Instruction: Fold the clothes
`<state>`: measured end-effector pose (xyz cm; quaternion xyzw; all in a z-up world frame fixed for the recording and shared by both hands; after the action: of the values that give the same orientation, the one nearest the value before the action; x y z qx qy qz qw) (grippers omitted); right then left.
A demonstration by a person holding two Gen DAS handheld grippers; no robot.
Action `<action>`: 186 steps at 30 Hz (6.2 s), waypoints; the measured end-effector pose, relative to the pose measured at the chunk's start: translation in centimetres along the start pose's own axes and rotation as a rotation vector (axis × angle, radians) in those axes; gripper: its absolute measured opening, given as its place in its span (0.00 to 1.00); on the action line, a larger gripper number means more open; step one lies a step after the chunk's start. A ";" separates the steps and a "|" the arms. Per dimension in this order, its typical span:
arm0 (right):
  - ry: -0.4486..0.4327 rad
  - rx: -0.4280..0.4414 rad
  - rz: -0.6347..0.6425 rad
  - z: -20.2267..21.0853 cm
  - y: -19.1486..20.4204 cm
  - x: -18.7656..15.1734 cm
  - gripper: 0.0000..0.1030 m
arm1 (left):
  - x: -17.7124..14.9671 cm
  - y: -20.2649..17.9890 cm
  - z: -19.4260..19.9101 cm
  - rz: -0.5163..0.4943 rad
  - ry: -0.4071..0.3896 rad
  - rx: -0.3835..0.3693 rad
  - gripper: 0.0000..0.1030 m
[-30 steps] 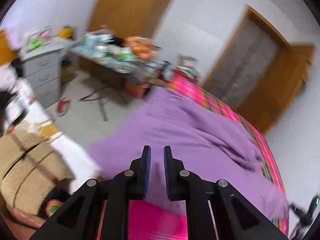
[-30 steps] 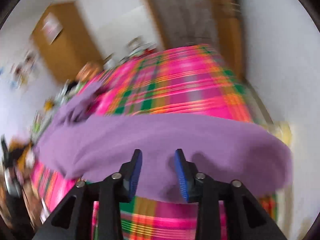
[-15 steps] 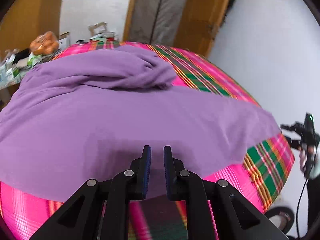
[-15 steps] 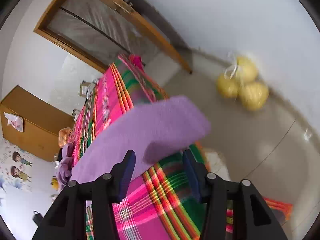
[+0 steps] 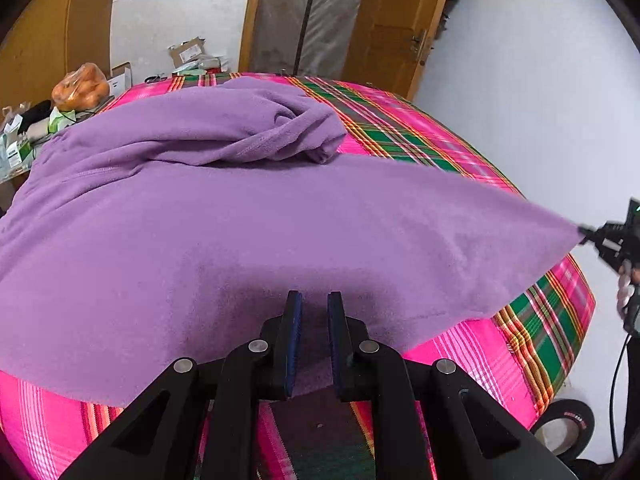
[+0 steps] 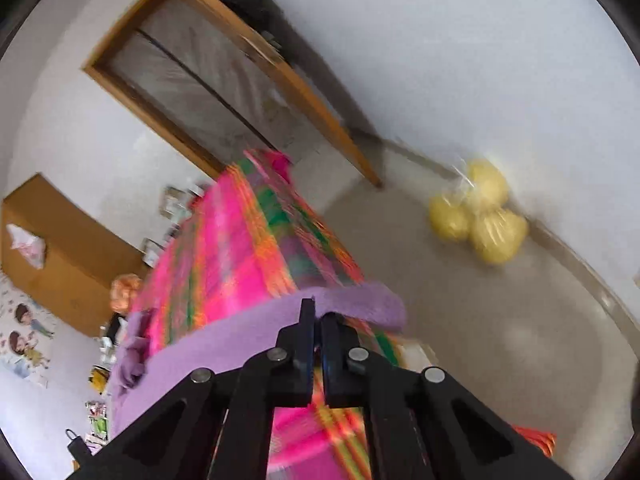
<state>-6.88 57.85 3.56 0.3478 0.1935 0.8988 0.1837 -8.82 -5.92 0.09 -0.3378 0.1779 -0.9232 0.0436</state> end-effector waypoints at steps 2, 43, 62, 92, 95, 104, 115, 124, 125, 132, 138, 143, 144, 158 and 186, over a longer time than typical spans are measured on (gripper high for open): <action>0.073 -0.009 -0.078 -1.0 -1.9 -1.1 0.07 | 0.2 0.3 0.1 0.006 0.002 0.002 0.11; 0.092 0.105 0.055 -4.3 -0.2 2.5 0.50 | 1.3 0.4 -1.1 0.036 0.015 -0.021 0.11; -0.031 -0.006 -0.129 -0.4 -1.9 0.7 0.14 | 1.3 0.6 -0.9 0.044 0.014 -0.027 0.12; 0.177 0.309 1.171 -10.0 33.0 -15.7 0.25 | -3.1 -1.7 2.1 -0.151 0.061 -0.089 0.14; 0.190 0.323 1.219 -9.1 33.2 -16.8 0.27 | -3.9 -0.2 3.5 -0.125 0.049 -0.102 0.14; 0.205 0.305 1.182 -9.9 35.4 -16.9 0.29 | 0.0 2.2 3.9 0.009 -0.067 0.002 0.14; 0.228 0.361 1.207 -8.4 35.8 -15.2 0.28 | -0.2 3.9 4.2 0.058 -0.080 0.029 0.15; 0.198 0.382 1.002 -15.0 40.9 -8.8 0.38 | 7.0 10.7 4.7 0.228 -0.195 0.146 0.15; 0.205 0.370 0.986 -15.7 41.2 -8.5 0.38 | 7.6 11.9 4.4 0.264 -0.197 0.152 0.15; 0.192 0.375 0.842 -19.7 43.4 -4.0 0.38 | 8.1 14.5 2.0 0.360 -0.169 0.117 0.15; 0.273 0.384 0.702 -26.3 44.1 0.0 0.39 | 7.9 14.9 0.4 0.386 -0.106 0.085 0.14; 0.340 0.389 0.585 -31.8 44.7 3.4 0.44 | 8.0 14.8 0.2 0.385 -0.105 0.090 0.14; 0.326 0.386 0.579 -31.7 44.7 4.0 0.45 | 8.0 14.8 0.2 0.387 -0.105 0.088 0.14; -0.044 0.322 0.621 -21.4 43.7 11.7 0.10 | 7.5 15.2 0.5 0.411 -0.109 0.060 0.14; -0.104 -0.019 0.432 -10.2 22.0 10.3 0.41 | 7.6 15.2 0.4 0.399 -0.107 0.073 0.14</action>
<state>-25.37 41.53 12.75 0.4255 0.0962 0.8998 -0.0002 -14.99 -21.73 -0.42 -0.3427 0.2050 -0.8829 0.2471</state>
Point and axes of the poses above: each gripper's, at about its wrist camera, not at the fingertips, and z roughly against the way its jaws point, y to its left, x to its top, the point moved 1 cm from there along -z, roughly the way its jaws point, and after that the axes turned 14 degrees about z, right-handed, at the moved point
